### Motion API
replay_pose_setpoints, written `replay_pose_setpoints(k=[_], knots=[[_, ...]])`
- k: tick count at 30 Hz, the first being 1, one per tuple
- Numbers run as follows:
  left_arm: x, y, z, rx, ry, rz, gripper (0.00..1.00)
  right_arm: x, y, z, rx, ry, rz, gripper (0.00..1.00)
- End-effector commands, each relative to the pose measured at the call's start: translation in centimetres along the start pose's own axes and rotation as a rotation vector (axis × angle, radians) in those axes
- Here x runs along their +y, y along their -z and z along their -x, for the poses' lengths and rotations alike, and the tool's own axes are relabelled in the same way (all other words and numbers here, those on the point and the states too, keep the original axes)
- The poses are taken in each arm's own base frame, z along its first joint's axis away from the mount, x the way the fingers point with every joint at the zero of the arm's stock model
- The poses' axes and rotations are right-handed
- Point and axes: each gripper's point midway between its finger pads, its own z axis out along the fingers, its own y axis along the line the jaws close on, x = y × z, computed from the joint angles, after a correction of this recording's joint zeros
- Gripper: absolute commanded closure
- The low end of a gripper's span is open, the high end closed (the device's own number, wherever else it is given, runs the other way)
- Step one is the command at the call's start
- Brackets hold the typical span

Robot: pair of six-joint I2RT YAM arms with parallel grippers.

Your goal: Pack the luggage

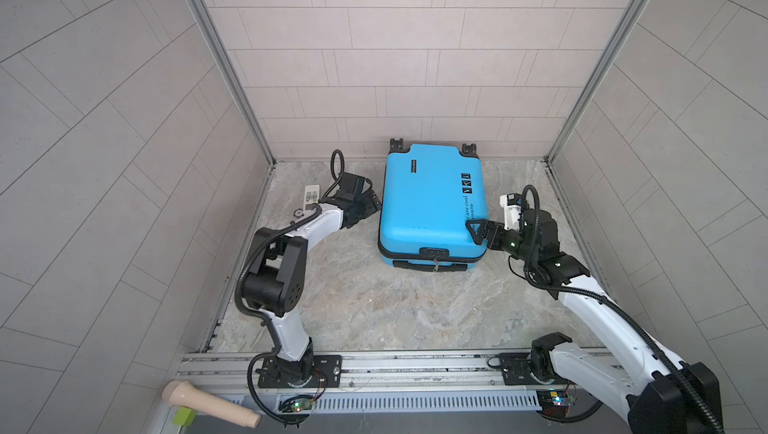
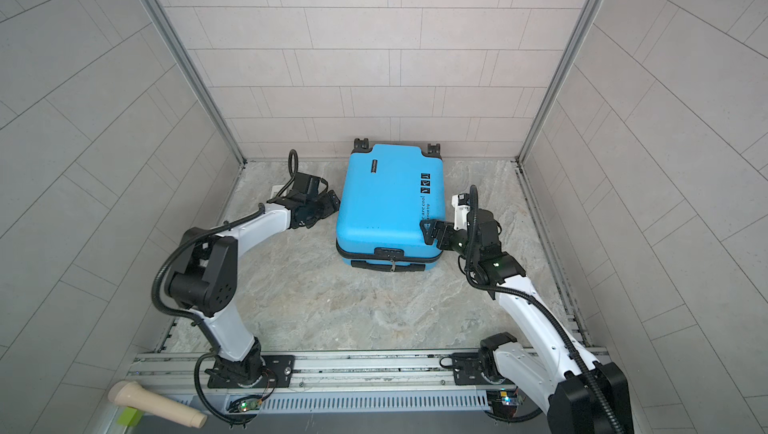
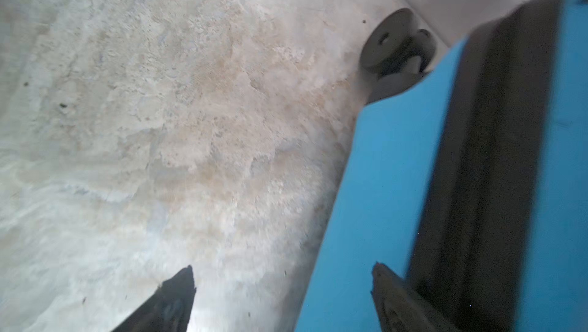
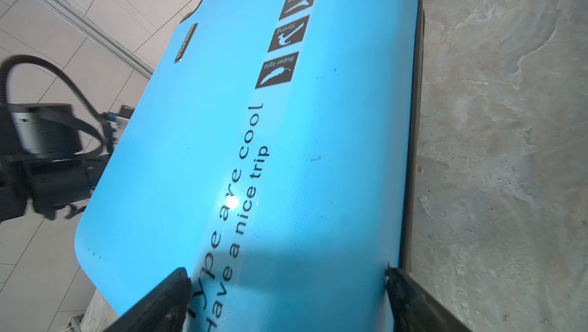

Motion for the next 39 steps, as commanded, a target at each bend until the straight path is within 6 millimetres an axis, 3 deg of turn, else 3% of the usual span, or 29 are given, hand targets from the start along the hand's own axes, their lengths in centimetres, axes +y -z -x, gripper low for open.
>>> replay_pose_setpoints(k=[1,6,10,18,22,28,39], knots=[[-1.4,4.6,-0.9,-0.037,-0.021,-0.079,0.08,-0.9,1.1,-0.7,0.014,0.036,-0.066,0.01],[-0.3,9.2,-4.6,-0.079,0.06,-0.152,0.1,-0.9,2.6,0.4,-0.081,0.048,-0.079,0.07],[-0.1,12.2,-7.5,-0.114,0.131,-0.224,0.12,-0.9,3.1,-0.3,-0.12,0.034,-0.053,0.11],[-1.6,14.7,-12.7,-0.158,0.304,-0.425,0.16,0.9,3.7,-3.1,-0.157,0.105,-0.019,0.12],[-3.3,13.9,-15.7,-0.13,0.336,-0.486,0.19,0.9,3.9,-5.0,-0.176,0.095,-0.01,0.2],[-5.2,11.2,-20.1,-0.087,0.407,-0.547,0.26,0.3,3.3,-7.7,-0.197,0.012,0.005,0.3],[-6.3,6.8,-22.8,-0.103,0.602,-0.681,0.36,-0.1,3.3,-8.8,-0.246,-0.036,0.011,0.37]])
